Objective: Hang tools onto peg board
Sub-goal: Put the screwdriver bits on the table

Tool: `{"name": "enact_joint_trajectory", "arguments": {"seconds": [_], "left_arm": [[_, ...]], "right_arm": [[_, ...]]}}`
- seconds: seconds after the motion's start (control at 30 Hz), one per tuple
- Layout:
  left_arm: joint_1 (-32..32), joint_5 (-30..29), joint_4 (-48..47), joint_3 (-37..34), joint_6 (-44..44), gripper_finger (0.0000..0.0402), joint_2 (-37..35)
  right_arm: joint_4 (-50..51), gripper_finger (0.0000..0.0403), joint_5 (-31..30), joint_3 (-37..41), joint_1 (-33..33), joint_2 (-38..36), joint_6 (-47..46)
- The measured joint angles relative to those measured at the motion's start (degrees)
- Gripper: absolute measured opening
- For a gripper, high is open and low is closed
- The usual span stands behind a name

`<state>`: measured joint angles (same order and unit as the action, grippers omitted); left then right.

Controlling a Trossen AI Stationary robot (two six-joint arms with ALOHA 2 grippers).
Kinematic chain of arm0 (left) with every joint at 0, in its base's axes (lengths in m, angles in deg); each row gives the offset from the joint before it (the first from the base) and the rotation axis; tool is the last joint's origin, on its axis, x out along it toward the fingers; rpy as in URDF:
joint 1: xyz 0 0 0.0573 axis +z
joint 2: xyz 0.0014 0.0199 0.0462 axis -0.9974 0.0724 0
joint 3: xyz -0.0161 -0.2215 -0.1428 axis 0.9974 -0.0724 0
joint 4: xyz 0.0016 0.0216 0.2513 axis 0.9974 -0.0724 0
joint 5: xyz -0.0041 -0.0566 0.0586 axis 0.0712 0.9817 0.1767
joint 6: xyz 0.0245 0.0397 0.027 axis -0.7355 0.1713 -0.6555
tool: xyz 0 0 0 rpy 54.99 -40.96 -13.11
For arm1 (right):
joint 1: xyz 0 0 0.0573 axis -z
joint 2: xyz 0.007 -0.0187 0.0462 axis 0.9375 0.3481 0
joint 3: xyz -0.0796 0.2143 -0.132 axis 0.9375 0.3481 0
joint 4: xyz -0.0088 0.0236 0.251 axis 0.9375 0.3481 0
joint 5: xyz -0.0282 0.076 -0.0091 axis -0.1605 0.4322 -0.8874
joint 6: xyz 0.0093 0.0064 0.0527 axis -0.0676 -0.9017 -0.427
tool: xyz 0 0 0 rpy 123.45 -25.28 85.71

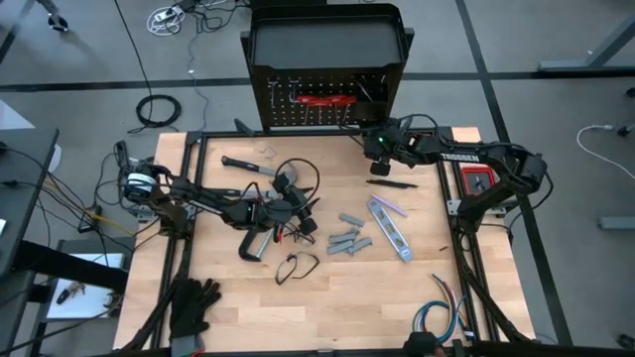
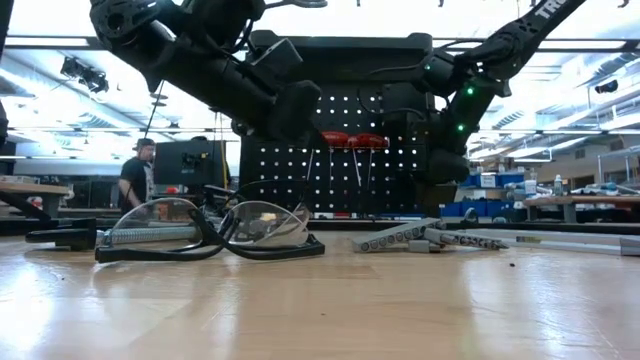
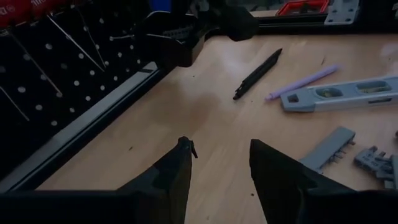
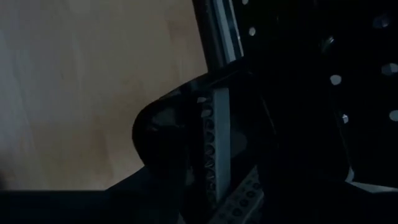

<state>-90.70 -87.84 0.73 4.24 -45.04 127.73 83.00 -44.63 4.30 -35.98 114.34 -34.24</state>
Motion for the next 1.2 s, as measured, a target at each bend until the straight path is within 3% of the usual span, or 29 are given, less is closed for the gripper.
{"name": "enact_joint_trajectory", "arguments": {"seconds": [0.23, 0.53, 0.8, 1.0, 1.1, 1.2], "left_arm": [[1.59, 0.00, 0.95, 0.02, -0.57, 0.0161, -0.02], [3.17, 2.83, 3.43, 0.03, -1.92, 0.0161, -0.02], [3.71, 2.84, 3.90, 0.04, -3.10, 0.0161, -0.02], [3.71, 2.84, 3.91, 0.04, -3.38, 0.0161, -0.02], [3.71, 2.83, 3.90, 0.04, -3.41, 0.0161, -0.02], [3.71, 2.81, 3.72, 0.04, -3.45, 0.0161, -0.02]], "right_arm": [[5.35, 0.0214, 2.52, -3.77, 0.15, 0.09, -4.79], [4.48, 0.0236, 6.89, -4.03, 1.87, 1.43, -6.45], [-0.95, 0.0236, 4.54, -4.08, 3.58, 5.74, -5.97], [-1.07, 0.0222, 4.03, -4.05, 5.16, 5.73, -5.30], [-3.24, 0.0204, -0.49, -3.99, 6.37, 5.94, -6.32], [-3.37, 0.0185, 1.03, -3.95, 6.68, 5.97, -6.17]]}}
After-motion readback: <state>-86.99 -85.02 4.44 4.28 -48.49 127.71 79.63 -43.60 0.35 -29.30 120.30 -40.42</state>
